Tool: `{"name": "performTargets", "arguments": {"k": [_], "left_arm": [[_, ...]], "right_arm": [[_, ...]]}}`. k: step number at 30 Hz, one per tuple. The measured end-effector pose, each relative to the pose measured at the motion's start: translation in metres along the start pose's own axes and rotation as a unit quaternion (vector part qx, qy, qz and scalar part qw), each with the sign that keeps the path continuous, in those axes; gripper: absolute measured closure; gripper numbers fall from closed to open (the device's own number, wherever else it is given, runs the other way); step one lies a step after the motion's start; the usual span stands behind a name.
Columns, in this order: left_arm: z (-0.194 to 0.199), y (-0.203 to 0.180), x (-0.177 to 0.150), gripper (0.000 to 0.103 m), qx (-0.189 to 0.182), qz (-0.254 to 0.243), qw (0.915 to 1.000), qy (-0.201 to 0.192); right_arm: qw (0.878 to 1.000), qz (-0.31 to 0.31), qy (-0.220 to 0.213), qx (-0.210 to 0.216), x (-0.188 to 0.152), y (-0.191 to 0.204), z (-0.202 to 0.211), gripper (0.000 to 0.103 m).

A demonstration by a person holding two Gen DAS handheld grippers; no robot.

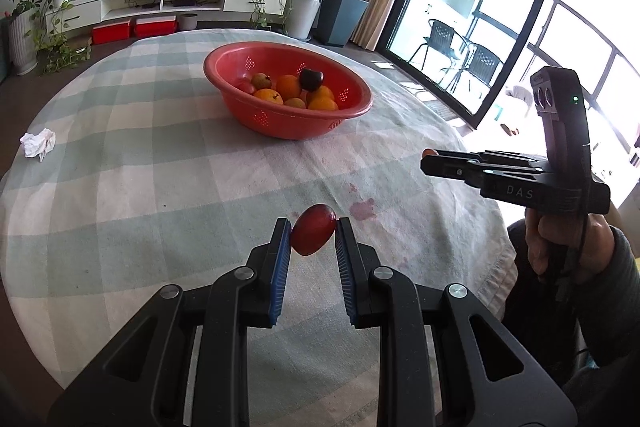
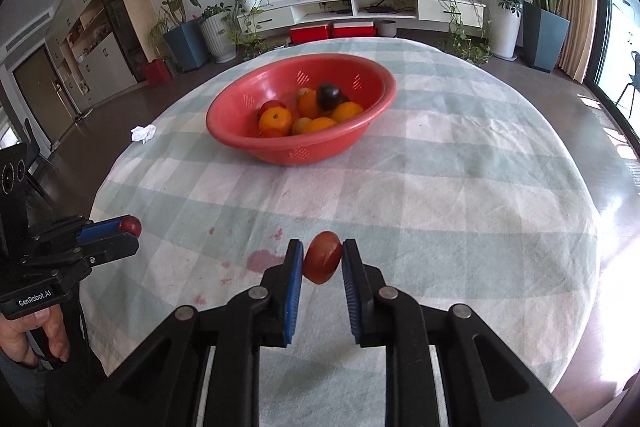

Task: Organize fruits
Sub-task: 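Carry both cherry tomatoes over the red bowl and lower them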

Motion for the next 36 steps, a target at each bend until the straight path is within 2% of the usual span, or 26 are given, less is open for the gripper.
{"name": "performTargets", "arguments": {"k": [4,11,16,20,29,36], "left_arm": [[0.010,0.008,0.019,0.082,0.009,0.002,0.9998,-0.015],[0.020,0.016,0.086,0.082,0.037,-0.031,0.9982,-0.036],[-0.003,0.020,0.128,0.082,0.036,-0.039,0.9981,-0.031],[-0.037,0.026,0.149,0.082,0.041,-0.040,0.9983,-0.014],[-0.106,0.042,0.162,0.082,0.060,-0.047,0.9968,0.024],[-0.134,0.054,0.158,0.082,0.068,-0.052,0.9955,0.038]], "right_arm": [[1.000,-0.011,-0.016,-0.002,0.016,-0.015,0.008,0.081],[0.998,-0.013,-0.067,-0.005,0.068,-0.031,0.023,0.081],[0.996,0.002,-0.088,0.004,0.104,-0.023,0.015,0.081],[0.996,0.005,-0.084,0.021,0.123,-0.013,-0.009,0.081],[0.997,0.040,-0.054,0.033,0.121,0.016,-0.064,0.081],[0.998,0.041,-0.037,0.026,0.110,0.011,-0.077,0.081]]}}
Point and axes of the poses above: each gripper's, at about its wrist camera, not at the fingertips, and z roughly against the way its jaws point, y to its left, x to its top, the point moved 4 cm from there along -z, roughly the way its jaws point, and after that the axes turned 9 degrees about -x, right-handed, at the moved point
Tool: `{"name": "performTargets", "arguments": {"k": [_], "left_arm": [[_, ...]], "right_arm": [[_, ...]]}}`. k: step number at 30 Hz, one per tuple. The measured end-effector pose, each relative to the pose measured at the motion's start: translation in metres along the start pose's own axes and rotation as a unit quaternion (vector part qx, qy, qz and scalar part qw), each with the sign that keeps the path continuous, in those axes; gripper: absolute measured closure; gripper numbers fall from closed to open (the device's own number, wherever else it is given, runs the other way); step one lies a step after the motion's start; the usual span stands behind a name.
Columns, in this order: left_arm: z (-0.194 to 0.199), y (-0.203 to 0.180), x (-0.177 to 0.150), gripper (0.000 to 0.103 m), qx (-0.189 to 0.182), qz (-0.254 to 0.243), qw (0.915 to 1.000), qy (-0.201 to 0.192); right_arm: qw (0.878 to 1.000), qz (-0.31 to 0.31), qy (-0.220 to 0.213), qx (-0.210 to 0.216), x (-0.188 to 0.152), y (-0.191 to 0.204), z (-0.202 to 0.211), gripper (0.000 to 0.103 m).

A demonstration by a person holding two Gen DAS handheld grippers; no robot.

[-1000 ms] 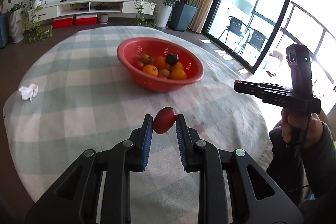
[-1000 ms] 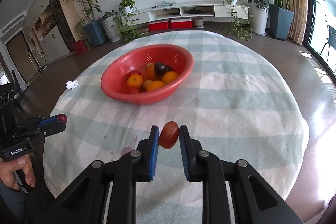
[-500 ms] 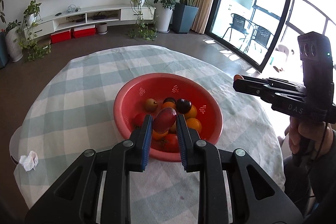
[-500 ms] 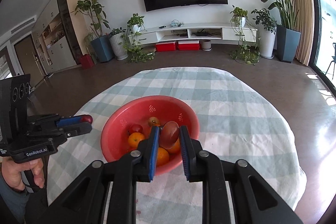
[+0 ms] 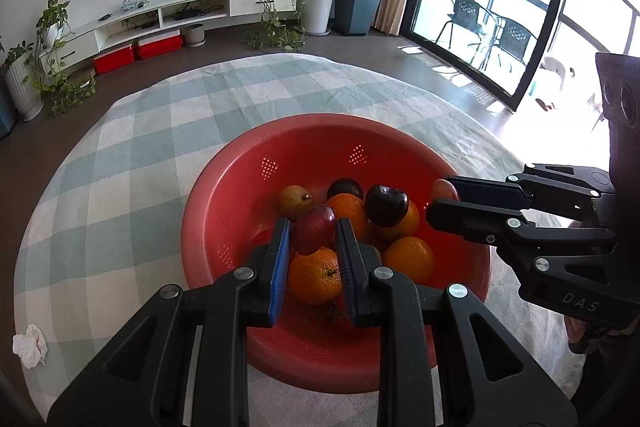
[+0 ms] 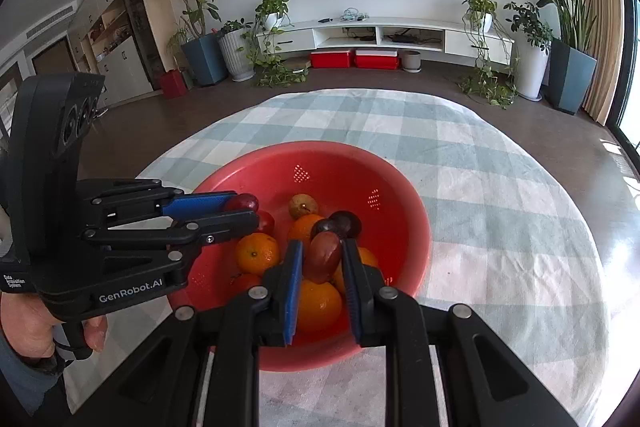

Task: Organize fruits
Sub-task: 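Carry both cherry tomatoes over the red bowl and lower them, then open both tools to drop the cherry tomatoes into the bowl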

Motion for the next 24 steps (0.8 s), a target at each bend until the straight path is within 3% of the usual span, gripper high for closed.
{"name": "performTargets", "arguments": {"k": [14,24], "left_arm": [[-0.022,-0.004,-0.007,0.082,0.002,-0.014,0.9999,0.003],[-0.024,-0.005,-0.007,0.081,0.008,-0.023,0.9997,-0.001]], "right_arm": [[0.999,0.027,0.027,-0.010,-0.012,0.013,-0.021,0.081],[0.999,0.034,0.020,-0.021,-0.010,0.014,-0.026,0.081]]}}
Point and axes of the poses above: each gripper's, at about its wrist camera, not at the fingertips, and z roughly against the way its jaws point, y to its left, x to its top, the point moved 4 cm from there along -z, roughly the way its jaws point, and after that the axes turned 9 degrees about -x, right-handed, at the moved point
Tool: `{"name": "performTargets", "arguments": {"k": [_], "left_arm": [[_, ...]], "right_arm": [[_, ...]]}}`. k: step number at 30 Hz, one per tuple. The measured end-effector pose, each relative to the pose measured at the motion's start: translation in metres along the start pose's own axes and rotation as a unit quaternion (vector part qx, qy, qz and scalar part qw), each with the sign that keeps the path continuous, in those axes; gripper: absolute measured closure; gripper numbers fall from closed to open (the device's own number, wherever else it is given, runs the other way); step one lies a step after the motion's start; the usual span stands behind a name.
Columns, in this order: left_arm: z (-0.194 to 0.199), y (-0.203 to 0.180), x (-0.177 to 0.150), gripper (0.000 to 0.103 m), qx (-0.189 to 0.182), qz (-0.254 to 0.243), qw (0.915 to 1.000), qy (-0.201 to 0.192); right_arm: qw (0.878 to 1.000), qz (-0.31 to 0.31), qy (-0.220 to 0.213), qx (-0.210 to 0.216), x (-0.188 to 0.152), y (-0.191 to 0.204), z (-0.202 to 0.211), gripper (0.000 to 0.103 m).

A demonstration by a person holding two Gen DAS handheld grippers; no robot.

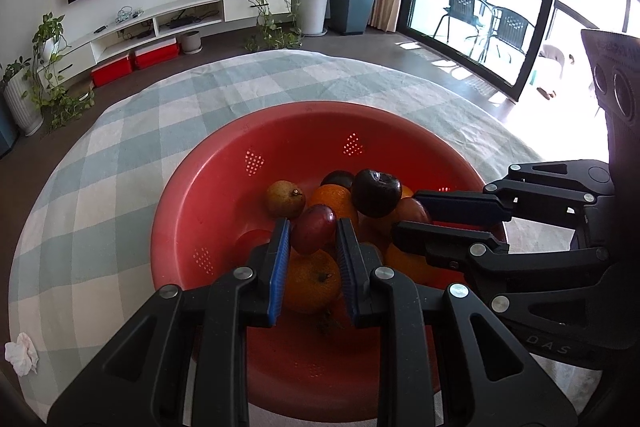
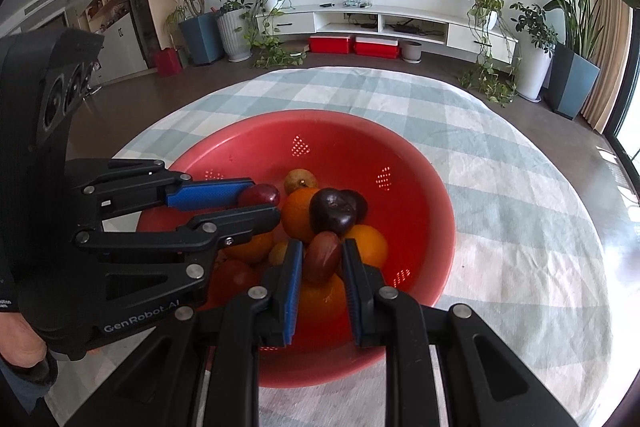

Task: Organize fruits
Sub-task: 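Open both tools to drop the cherry tomatoes into the bowl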

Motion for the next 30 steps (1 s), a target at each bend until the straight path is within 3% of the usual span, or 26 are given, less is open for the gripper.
{"name": "performTargets", "arguments": {"k": [5,10,12,22,25,27,30], "left_arm": [[0.000,-0.002,-0.001,0.081,0.004,-0.003,1.0000,0.001],[0.002,0.001,0.001,0.068,0.013,0.002,0.9999,-0.003],[0.004,0.005,0.001,0.055,0.013,0.012,0.9998,-0.009],[0.029,0.006,0.007,0.043,0.033,0.014,0.9989,-0.031],[0.050,0.004,0.009,0.030,0.046,0.023,0.9972,-0.055],[0.067,0.000,0.008,0.000,0.051,0.028,0.9958,-0.070],[0.093,-0.011,0.002,0.000,0.070,0.024,0.9928,-0.094]], "right_arm": [[1.000,0.002,-0.001,0.000,0.000,0.000,0.000,0.080],[1.000,0.001,-0.004,-0.002,0.000,-0.001,0.002,0.075],[1.000,-0.001,-0.004,-0.004,0.000,-0.003,0.002,0.075],[1.000,-0.011,-0.022,-0.009,0.002,-0.008,0.016,0.059],[0.999,-0.020,-0.034,-0.013,0.003,-0.012,0.026,0.055],[0.998,-0.030,-0.044,-0.015,0.004,-0.016,0.034,0.048],[0.996,-0.047,-0.072,-0.013,0.005,-0.018,0.054,0.030]]}}
Point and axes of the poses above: each gripper's, at about its wrist camera, not at the fingertips, and z roughly against the way its jaws point, y to its left, x to its top, the point moved 4 cm from there along -z, roughly the way its jaws point, and after that the axes turned 9 degrees about -x, right-handed, at the moved point
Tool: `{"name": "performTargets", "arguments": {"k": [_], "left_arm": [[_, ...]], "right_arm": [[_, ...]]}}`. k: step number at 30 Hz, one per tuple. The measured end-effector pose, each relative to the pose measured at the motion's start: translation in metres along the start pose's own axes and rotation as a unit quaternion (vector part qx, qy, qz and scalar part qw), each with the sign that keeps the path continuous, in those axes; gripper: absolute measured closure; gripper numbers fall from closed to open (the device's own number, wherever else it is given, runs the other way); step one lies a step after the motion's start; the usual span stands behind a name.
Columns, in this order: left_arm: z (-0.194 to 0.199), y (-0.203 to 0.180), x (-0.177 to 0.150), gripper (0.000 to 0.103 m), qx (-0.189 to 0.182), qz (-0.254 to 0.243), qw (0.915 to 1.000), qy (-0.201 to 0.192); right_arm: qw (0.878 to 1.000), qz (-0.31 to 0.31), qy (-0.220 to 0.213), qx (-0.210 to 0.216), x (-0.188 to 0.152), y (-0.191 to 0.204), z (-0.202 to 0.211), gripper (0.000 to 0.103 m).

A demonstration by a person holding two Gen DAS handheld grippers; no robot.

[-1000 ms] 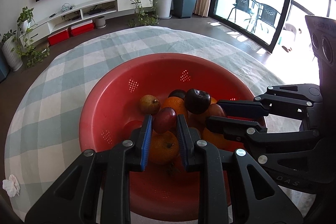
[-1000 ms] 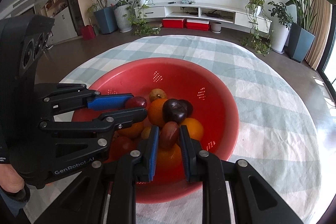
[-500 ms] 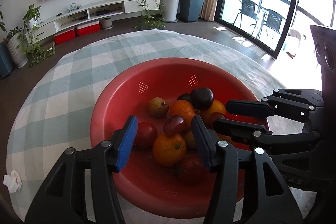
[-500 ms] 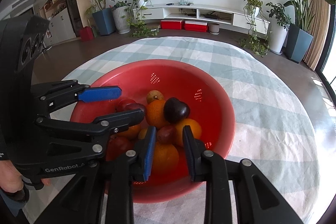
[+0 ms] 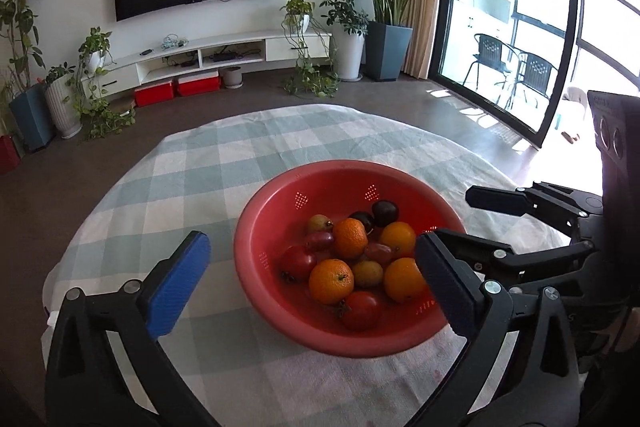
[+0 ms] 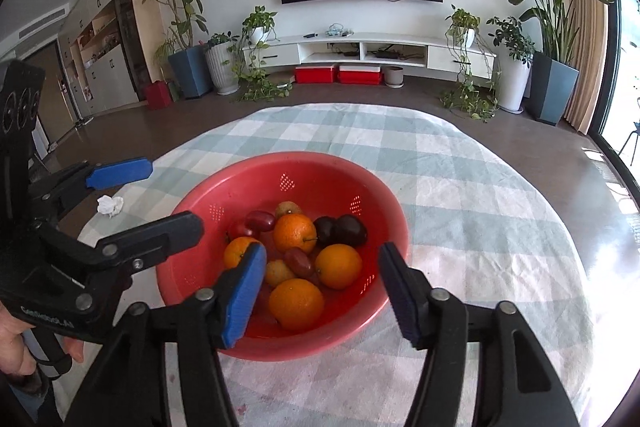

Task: Organize fruits

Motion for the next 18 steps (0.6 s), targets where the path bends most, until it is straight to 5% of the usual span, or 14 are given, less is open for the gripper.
{"name": "performTargets", "arguments": {"k": [7,11,16,18], "left_arm": [[0.072,-0.025,-0.019,0.000,0.044,-0.015,0.9973,-0.057],[0.107,-0.039,-0.030,0.000,0.032,0.003,0.9975,-0.063],[0.142,-0.067,-0.042,0.000,0.172,-0.031,0.9827,-0.062],[0.152,-0.080,-0.050,0.000,0.195,-0.042,0.9783,-0.055]], "right_arm": [[0.996,-0.023,-0.088,-0.021,-0.012,-0.002,0.062,0.002],[0.990,-0.047,-0.128,-0.043,-0.023,-0.007,0.101,0.000],[0.985,-0.074,-0.145,-0.059,-0.035,-0.014,0.138,0.000],[0.986,-0.076,-0.136,-0.053,-0.037,-0.013,0.146,0.000]]}}
Point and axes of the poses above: each gripper's, at about its wrist camera, not at the fingertips, and z roughly against the way its jaws point, y to its left, x to its top, the point moved 4 cm from there along -z, roughly the way its jaws point, and after that the axes turned 9 degrees about -x, right-handed, at the moved point
